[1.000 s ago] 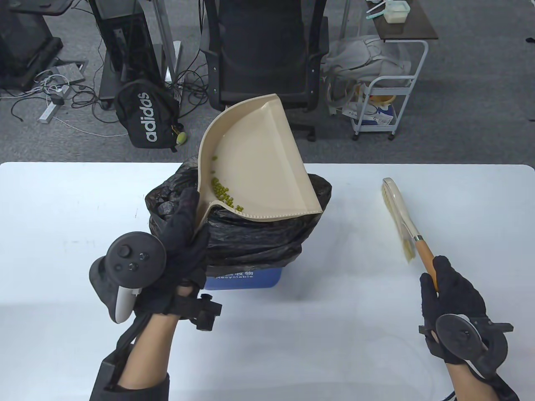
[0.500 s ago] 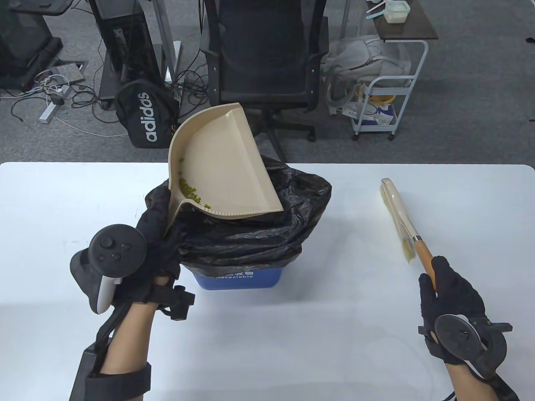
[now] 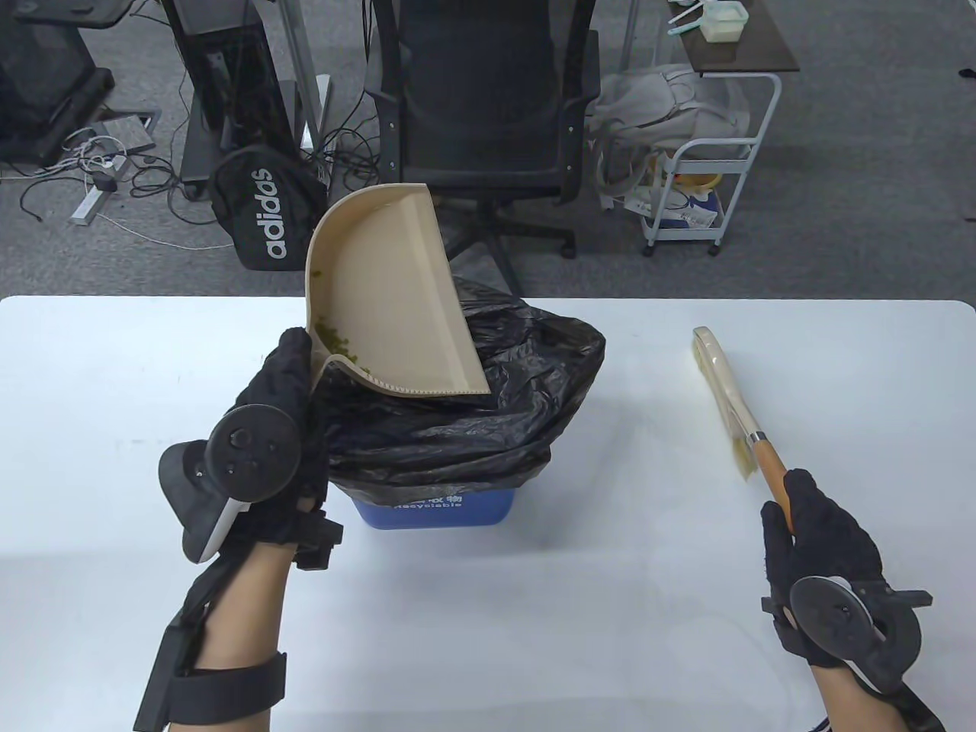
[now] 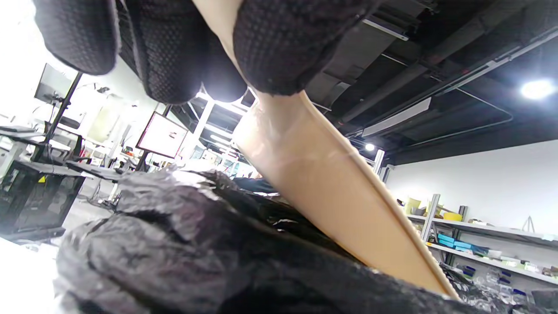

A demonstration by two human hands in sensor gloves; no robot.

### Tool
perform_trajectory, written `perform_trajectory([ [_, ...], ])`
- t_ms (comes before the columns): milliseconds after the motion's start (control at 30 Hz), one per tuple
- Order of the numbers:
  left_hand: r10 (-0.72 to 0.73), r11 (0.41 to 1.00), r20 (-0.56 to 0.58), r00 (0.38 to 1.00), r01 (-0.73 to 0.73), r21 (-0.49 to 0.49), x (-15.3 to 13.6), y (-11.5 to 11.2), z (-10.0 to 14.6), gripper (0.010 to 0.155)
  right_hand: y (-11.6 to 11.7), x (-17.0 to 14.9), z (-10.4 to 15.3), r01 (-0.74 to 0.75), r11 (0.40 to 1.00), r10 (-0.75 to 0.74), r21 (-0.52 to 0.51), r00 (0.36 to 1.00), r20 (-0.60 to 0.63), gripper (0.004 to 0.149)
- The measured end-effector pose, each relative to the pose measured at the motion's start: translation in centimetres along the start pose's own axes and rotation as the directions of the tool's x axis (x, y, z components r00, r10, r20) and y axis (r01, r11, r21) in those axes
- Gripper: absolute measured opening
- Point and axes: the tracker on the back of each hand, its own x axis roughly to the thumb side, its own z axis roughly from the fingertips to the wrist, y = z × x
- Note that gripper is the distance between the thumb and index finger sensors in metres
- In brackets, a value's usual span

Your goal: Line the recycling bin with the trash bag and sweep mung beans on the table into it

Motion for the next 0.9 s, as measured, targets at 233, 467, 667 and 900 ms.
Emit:
perform_trajectory([
  [233,-0.098,0.995,0.049,0.994,0.097,0.019,2.1,0.9,0.0,0.072,0.0,0.1,0.1,-0.001,1.0,0.001,0.001,1.0,0.003,0.054],
  [467,-0.219,0.976,0.099,0.971,0.216,0.04,4.0,1.6,0.2,0.072,0.0,0.1,0.1,-0.001,1.0,0.001,0.001,1.0,0.004,0.054],
  [667,-0.326,0.945,0.14,0.935,0.319,0.072,5.8,2.2,0.5,0.072,0.0,0.1,0.2,-0.002,1.0,0.002,0.002,1.0,0.004,0.054],
  [900,-0.47,0.882,0.198,0.86,0.449,0.14,8.5,2.5,1.5,0.072,-0.1,0.1,0.2,0.001,1.0,-0.001,0.001,1.0,-0.001,0.054],
])
